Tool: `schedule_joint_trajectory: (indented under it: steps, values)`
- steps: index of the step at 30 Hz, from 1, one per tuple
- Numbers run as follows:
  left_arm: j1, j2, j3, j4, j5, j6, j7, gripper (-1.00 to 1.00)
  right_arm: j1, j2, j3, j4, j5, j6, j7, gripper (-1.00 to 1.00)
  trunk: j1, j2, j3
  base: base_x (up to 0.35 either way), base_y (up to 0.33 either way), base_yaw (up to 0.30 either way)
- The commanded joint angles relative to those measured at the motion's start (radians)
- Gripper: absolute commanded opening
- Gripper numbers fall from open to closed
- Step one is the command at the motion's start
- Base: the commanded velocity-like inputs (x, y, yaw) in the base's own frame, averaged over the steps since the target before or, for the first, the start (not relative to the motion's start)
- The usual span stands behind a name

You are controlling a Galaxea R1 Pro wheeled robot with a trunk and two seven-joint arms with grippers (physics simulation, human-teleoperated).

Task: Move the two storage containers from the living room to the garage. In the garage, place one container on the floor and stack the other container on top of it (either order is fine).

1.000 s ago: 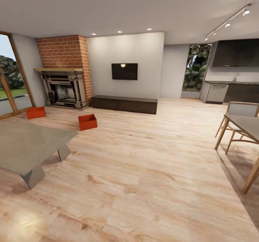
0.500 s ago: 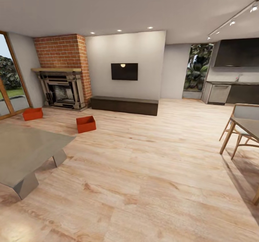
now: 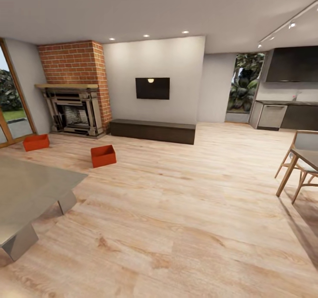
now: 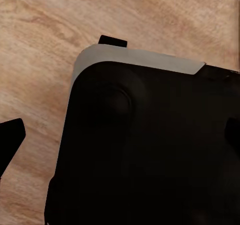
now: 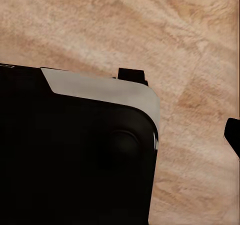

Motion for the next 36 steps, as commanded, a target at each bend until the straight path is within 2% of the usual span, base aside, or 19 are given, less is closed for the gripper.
schedule_joint_trajectory:
  steps: [1, 36]
  values:
    - [0.0, 0.0, 0.005, 0.0, 0.002, -0.002, 0.0, 1.0, -0.001, 0.0, 0.008, 0.003, -0.011, -0.006, 0.002, 1.0, 0.001, 0.0, -0.001, 0.323, 0.0, 0.0]
    - [0.0, 0.0, 0.005, -0.001, 0.002, -0.003, 0.0, 1.0, -0.001, 0.0, 0.008, 0.003, -0.01, -0.006, 0.002, 1.0, 0.001, 0.0, -0.001, 0.323, 0.0, 0.0]
